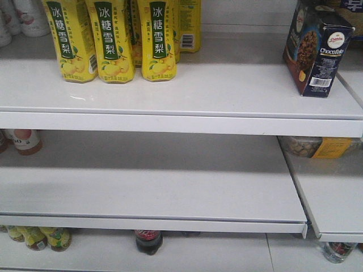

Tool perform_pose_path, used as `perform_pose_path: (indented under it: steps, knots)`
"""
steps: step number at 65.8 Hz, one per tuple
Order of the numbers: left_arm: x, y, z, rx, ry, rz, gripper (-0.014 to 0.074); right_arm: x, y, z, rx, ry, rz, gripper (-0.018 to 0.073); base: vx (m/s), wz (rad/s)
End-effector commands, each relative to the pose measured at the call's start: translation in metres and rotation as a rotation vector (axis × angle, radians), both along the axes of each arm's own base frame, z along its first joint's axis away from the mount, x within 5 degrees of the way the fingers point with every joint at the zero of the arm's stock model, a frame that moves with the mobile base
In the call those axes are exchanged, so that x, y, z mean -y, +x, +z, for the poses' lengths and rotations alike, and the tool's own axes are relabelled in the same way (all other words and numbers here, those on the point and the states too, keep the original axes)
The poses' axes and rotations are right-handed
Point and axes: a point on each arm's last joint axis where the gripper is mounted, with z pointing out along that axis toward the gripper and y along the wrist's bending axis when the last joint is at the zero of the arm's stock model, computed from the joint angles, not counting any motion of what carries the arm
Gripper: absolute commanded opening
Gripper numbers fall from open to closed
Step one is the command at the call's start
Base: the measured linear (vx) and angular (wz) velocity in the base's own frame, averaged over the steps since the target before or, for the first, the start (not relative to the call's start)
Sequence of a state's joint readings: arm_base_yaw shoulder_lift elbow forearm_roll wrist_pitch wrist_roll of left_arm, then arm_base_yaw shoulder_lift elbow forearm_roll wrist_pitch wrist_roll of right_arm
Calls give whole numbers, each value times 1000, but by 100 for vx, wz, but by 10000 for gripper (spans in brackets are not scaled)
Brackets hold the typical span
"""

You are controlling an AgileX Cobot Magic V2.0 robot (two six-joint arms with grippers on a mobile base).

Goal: Left arm holds basket, right arm returns cookies

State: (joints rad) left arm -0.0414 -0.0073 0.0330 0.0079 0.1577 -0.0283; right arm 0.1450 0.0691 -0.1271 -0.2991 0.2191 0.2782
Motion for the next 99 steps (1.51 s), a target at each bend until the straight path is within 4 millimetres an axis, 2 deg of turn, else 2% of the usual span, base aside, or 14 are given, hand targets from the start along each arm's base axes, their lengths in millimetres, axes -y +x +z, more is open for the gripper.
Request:
perform_pose_path:
  steps: [1,21,36,38,99]
  knots:
    - [0,-2,19,144,25,-9,-6,0,1,15,85,39,-38,-8,0,0]
    - [0,-2,19,144,25,-9,-6,3,2,12,121,-47,-91,-8,0,0]
    - [0,-2,19,144,25,-9,-6,1,-3,-19,276,-30,-75,-8,0,0]
    - [0,-2,19,145,25,-9,-6,2,-2,-20,251,-21,-76,-8,0,0]
    - [0,-2,19,145,25,-9,-6,2,-2,-20,249,-29,-75,-7,0,0]
